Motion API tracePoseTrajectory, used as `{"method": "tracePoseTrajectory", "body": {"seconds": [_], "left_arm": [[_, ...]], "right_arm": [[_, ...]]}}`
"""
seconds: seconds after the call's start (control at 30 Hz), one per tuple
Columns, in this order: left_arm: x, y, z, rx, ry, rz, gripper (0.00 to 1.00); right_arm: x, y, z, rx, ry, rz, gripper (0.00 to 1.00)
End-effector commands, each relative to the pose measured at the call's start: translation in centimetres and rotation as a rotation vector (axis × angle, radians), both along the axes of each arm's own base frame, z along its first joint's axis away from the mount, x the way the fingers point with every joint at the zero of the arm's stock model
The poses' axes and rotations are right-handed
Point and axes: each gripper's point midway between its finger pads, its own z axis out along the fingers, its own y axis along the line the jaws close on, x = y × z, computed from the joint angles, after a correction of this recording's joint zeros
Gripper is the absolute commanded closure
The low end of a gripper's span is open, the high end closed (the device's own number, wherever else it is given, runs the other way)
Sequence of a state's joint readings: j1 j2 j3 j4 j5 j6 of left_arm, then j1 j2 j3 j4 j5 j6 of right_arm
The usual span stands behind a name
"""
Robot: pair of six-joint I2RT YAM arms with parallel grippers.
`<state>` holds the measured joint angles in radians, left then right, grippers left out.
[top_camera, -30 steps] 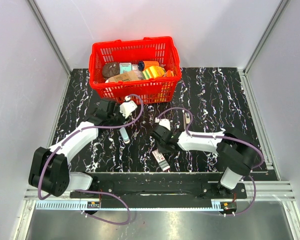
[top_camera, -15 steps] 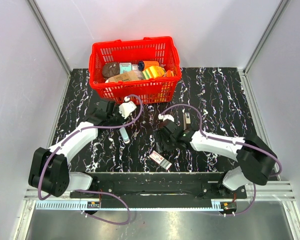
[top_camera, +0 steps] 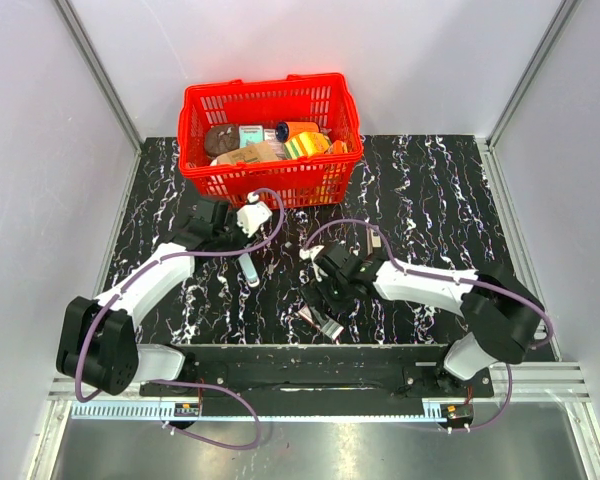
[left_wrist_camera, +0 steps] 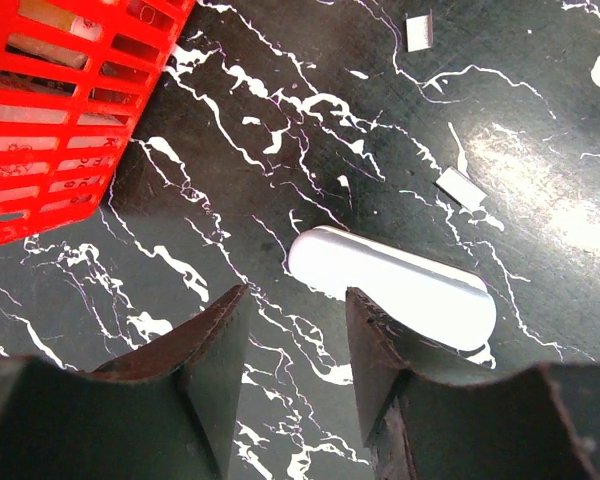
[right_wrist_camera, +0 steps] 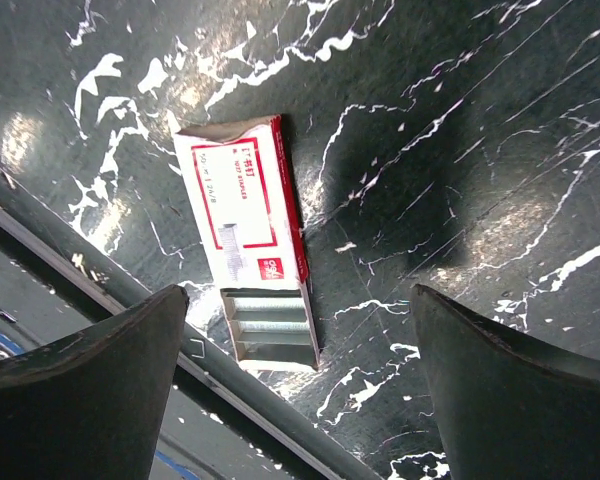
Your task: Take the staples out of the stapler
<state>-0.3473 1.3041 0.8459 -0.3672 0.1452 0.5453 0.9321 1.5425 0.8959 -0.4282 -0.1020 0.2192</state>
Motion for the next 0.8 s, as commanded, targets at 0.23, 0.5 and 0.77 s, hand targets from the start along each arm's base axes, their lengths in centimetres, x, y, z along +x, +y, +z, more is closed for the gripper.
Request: {"method": "tracePoseTrajectory", "body": {"seconds": [0.23, 0.5, 0.77], "left_arm": [[1.4, 0.1, 2.9, -0.009, -0.083, 0.01, 0.52], [1.5, 0.2, 2.9, -0.006, -0.084, 0.015, 0.52], [1.4, 0.4, 3.1, -0.007, -0.092, 0.019, 0.52]], "right_arm": [[0.1, 2.4, -0.4, 0.01, -0.015, 0.109, 0.01], [-0.9, 3.0, -1.8, -0.083, -0.036, 0.16, 0.01], [-0.6, 1.6, -2.7, -0.214, -0.044, 0.15, 0.11]]}}
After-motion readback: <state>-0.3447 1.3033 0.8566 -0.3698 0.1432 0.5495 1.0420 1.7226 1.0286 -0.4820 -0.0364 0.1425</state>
